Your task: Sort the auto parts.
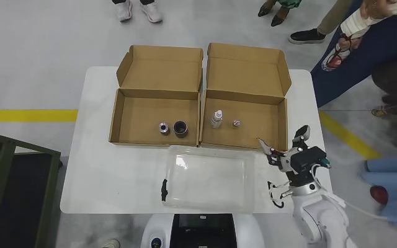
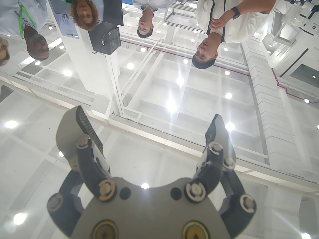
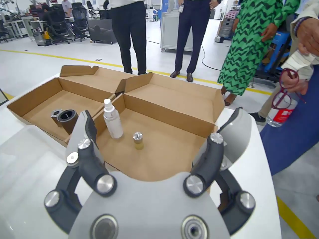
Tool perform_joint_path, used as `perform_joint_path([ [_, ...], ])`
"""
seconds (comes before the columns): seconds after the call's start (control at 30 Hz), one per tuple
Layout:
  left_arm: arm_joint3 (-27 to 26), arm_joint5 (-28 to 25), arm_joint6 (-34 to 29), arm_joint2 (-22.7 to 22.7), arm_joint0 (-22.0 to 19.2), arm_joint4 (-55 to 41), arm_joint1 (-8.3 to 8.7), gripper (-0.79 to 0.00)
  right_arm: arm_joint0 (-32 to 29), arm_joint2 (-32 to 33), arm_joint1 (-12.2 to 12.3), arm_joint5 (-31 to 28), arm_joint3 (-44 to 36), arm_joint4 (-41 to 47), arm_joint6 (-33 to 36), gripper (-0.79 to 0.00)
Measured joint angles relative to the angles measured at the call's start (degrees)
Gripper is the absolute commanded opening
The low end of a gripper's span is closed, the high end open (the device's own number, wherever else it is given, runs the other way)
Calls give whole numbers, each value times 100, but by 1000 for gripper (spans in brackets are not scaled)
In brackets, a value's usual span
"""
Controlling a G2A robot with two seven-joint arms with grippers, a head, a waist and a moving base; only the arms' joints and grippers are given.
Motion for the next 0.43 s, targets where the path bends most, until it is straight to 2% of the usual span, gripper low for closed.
perform_joint_path([
  [0.17, 0, 0, 0, 0, 0, 0, 0, 0, -251, 158, 17, -51, -56, -19, -107, 0],
  [0.43, 0, 0, 0, 0, 0, 0, 0, 0, -270, 161, 23, -135, -64, 14, -103, -1],
])
